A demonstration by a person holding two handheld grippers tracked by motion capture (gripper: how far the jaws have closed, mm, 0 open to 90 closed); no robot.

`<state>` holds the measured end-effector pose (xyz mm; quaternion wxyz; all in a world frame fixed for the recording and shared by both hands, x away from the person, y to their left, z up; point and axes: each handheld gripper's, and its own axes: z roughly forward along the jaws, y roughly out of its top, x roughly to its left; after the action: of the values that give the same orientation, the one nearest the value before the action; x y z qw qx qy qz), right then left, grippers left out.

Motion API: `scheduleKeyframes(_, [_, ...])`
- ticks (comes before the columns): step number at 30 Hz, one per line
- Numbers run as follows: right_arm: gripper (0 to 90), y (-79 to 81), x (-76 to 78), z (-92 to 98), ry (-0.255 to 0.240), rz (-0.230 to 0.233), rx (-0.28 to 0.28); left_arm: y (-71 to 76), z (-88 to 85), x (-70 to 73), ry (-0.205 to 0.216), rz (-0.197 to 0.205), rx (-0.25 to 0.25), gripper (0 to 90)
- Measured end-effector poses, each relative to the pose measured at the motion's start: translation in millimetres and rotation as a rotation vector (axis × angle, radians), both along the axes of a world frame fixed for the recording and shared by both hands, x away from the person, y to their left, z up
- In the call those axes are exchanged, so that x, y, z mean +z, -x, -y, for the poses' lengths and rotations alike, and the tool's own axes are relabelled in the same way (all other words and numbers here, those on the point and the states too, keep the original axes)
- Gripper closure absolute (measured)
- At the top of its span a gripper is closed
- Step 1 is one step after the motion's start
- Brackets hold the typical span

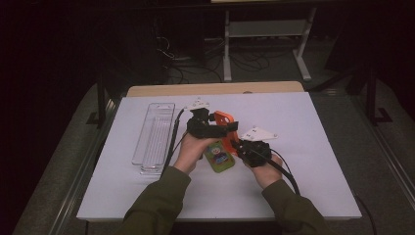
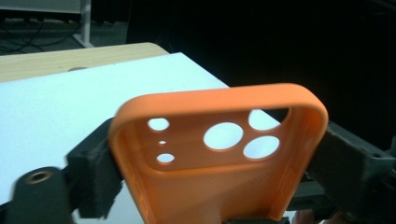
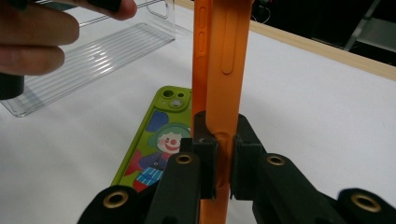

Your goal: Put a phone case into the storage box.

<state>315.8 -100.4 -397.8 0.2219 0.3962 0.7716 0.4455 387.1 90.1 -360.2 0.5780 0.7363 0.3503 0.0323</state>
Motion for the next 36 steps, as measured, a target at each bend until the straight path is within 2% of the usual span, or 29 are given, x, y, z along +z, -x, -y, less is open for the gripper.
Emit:
scheduleKeyframes(11, [78.3, -2.4, 0.3, 1.9, 0.012, -0.011, 0.022, 0.7, 0.2, 0.1, -0.020, 0.004, -0.004, 16.7])
scheduleKeyframes(12, [76.3, -2.5, 0.4, 2.2, 0.011, -0.015, 0.026, 0.9, 0.6, 0.4, -0.031, 0.014, 0.001, 16.7])
scheduleKeyframes(16, [59.0, -2.7, 2.3, 5.1, 0.011, -0.019, 0.048, -1.6, -1.0, 0.8, -0.065, 0.022, 0.001, 16.9])
scheduleKeyframes(22, [48.6, -2.0, 7.5, 22.3, -0.008, -0.026, 0.090, -4.5, -5.0, 1.2, -0.081, 0.029, 0.014, 16.9])
scheduleKeyframes(26, [39.2, -2.5, 7.8, 34.2, -0.008, -0.024, 0.097, -5.4, -9.1, 4.9, -0.088, 0.035, 0.023, 16.8])
scheduleKeyframes(29, [31.7, -1.2, 6.1, 40.7, -0.004, -0.061, 0.090, -6.5, -12.7, 8.6, -0.095, 0.042, 0.024, 16.8])
scheduleKeyframes(32, [26.6, 2.2, 1.1, 47.1, 0.021, -0.075, 0.098, -7.3, -15.4, 12.1, -0.101, 0.051, 0.024, 16.8])
scheduleKeyframes(33, [25.4, 3.8, -0.6, 48.6, 0.010, -0.085, 0.097, -7.4, -16.1, 13.3, -0.101, 0.051, 0.026, 16.8])
scheduleKeyframes(36, [18.1, 4.6, -6.3, 55.0, 0.024, -0.107, 0.091, -8.2, -19.7, 17.6, -0.107, 0.057, 0.026, 16.8])
